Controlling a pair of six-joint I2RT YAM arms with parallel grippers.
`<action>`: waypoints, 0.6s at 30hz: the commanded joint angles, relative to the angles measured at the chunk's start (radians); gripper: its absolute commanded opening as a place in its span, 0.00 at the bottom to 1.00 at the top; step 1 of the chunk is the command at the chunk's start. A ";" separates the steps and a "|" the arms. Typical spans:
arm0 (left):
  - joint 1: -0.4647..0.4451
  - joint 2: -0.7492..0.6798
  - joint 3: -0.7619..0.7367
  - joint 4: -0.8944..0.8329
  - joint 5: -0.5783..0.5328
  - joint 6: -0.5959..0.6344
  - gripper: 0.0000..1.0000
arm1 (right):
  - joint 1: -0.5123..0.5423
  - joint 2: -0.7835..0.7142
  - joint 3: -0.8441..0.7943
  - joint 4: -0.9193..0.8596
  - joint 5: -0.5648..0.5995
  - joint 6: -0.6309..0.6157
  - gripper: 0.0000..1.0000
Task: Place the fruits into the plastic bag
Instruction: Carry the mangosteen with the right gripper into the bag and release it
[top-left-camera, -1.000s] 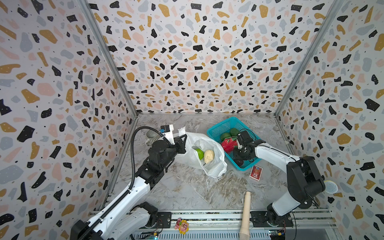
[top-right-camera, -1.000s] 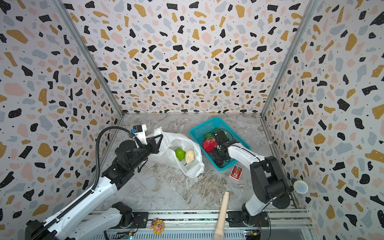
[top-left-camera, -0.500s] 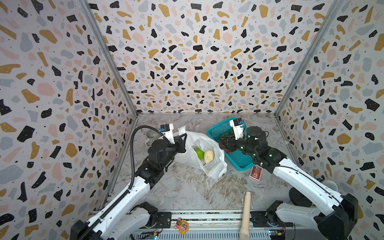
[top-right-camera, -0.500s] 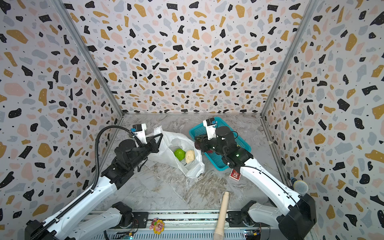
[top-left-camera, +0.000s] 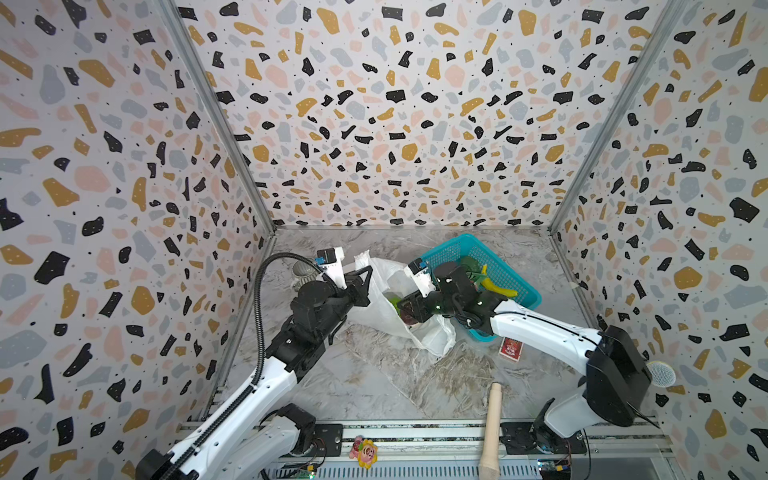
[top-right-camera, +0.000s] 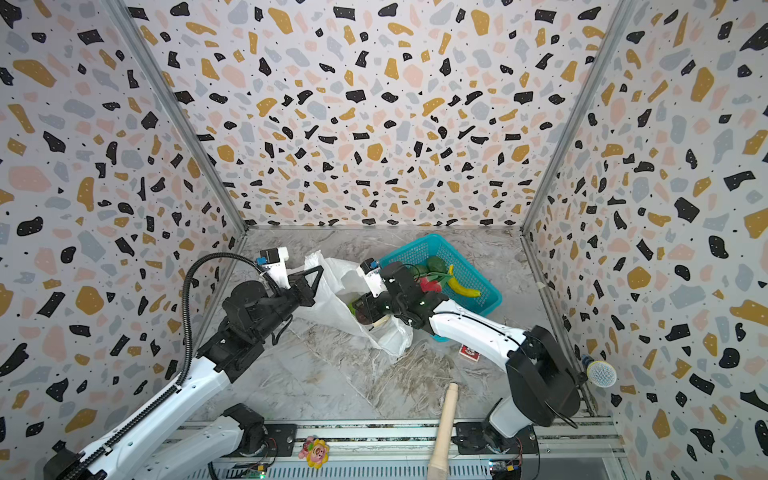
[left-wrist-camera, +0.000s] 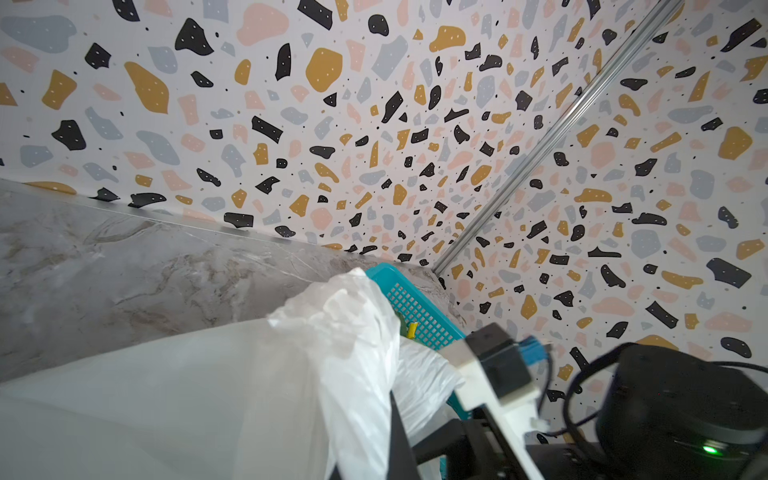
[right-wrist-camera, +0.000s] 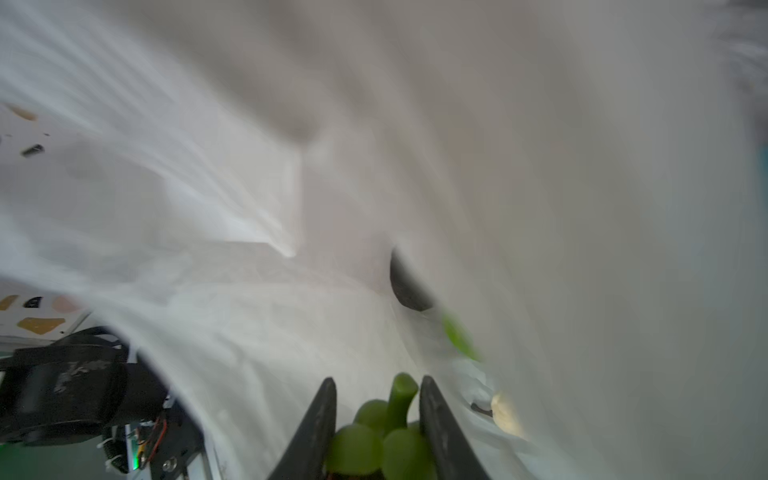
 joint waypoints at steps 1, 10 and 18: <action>-0.005 -0.016 -0.013 0.020 0.020 -0.010 0.00 | -0.003 0.073 0.147 -0.052 0.108 0.003 0.19; -0.006 -0.005 -0.024 0.015 -0.013 -0.033 0.00 | -0.086 0.285 0.363 -0.127 0.149 0.033 0.56; -0.005 0.014 -0.021 0.005 -0.042 -0.047 0.00 | -0.090 0.155 0.285 -0.070 0.028 -0.019 0.68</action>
